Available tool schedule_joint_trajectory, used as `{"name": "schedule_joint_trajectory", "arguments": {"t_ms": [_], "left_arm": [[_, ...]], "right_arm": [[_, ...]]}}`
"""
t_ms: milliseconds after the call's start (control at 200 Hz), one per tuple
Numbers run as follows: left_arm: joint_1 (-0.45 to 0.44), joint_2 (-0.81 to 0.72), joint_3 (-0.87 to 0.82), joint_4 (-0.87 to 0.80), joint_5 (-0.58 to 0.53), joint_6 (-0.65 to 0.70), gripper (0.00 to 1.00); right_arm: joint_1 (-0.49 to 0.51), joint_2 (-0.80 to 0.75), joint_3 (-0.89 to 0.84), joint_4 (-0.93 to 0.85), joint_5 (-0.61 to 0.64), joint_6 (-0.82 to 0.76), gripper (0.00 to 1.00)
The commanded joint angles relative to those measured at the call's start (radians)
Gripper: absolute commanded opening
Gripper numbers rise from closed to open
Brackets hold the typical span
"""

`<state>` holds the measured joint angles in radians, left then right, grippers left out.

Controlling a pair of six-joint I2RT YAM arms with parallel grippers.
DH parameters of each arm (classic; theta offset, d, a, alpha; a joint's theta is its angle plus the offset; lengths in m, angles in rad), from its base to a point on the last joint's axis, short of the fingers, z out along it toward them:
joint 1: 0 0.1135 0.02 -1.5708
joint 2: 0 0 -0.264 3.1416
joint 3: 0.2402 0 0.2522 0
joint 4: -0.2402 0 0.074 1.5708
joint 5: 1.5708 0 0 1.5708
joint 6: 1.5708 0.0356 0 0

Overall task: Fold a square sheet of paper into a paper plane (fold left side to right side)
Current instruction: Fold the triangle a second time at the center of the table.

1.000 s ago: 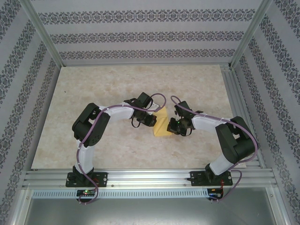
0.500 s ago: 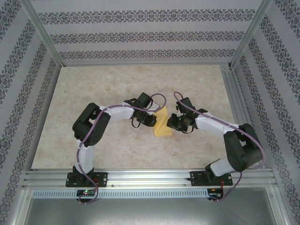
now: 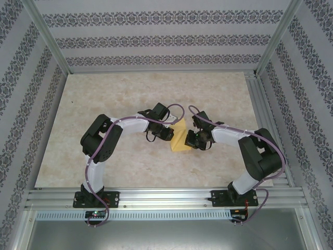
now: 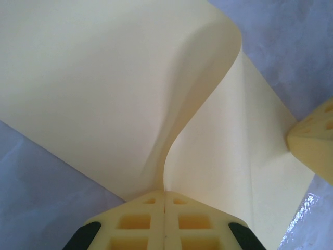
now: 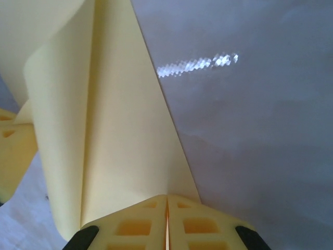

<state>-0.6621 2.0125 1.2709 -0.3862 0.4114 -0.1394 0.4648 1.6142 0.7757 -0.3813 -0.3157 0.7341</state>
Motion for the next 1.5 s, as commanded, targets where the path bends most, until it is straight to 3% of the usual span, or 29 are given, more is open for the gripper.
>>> {"name": "schedule_joint_trajectory", "arguments": {"t_ms": [0, 520, 1499], "left_arm": [[0.001, 0.008, 0.022, 0.015, 0.019, -0.003, 0.08], [-0.005, -0.028, 0.033, 0.01, 0.022, -0.006, 0.08], [-0.007, 0.059, 0.027, -0.012, -0.003, 0.017, 0.08]], "right_arm": [[0.008, 0.024, -0.016, 0.002, 0.019, -0.005, 0.09], [0.011, 0.039, -0.013, -0.022, 0.035, -0.023, 0.09], [0.012, 0.004, 0.005, -0.041, 0.035, -0.032, 0.12]]}}
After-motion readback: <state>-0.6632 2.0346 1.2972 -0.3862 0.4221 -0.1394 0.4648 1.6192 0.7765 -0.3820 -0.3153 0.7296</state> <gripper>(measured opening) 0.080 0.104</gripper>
